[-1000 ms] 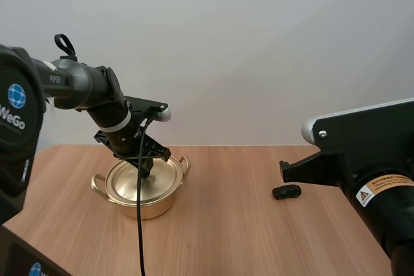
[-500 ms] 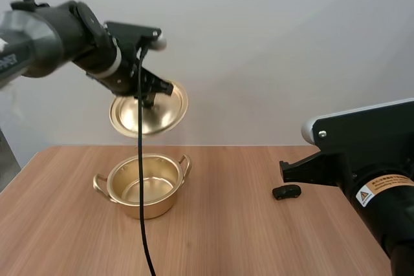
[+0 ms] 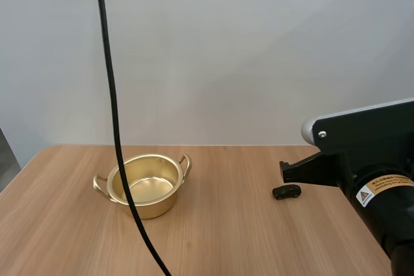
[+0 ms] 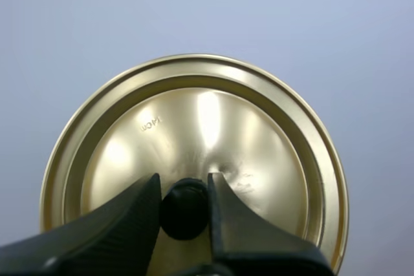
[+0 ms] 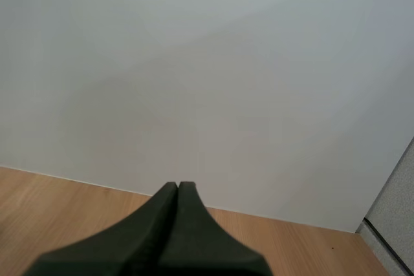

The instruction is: Open the pot, put the car inside, and close it

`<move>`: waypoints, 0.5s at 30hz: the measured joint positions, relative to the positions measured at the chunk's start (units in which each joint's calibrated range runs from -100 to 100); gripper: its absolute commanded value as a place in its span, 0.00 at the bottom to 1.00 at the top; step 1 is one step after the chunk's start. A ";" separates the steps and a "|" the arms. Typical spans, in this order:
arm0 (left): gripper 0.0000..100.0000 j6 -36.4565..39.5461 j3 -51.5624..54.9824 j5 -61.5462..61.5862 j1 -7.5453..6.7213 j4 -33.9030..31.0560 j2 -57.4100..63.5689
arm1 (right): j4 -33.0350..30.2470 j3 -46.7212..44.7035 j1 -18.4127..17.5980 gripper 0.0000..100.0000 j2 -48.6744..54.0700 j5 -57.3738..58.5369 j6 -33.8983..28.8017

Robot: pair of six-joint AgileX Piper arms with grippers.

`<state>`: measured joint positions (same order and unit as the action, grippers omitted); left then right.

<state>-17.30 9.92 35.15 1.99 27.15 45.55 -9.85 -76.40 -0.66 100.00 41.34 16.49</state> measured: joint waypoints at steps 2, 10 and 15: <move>0.00 0.00 -0.71 -4.55 0.00 0.00 1.09 | 0.00 0.00 0.00 0.00 0.00 0.00 0.00; 0.00 0.00 -5.65 -20.62 0.00 0.00 2.59 | 0.00 0.00 0.00 0.00 0.00 0.68 0.00; 0.00 0.00 -11.34 -19.14 0.00 0.00 2.59 | 0.00 0.00 0.00 0.00 -0.45 1.18 0.00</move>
<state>-17.30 -1.42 16.01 1.99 27.15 48.15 -9.85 -76.40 -0.66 99.55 42.53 16.49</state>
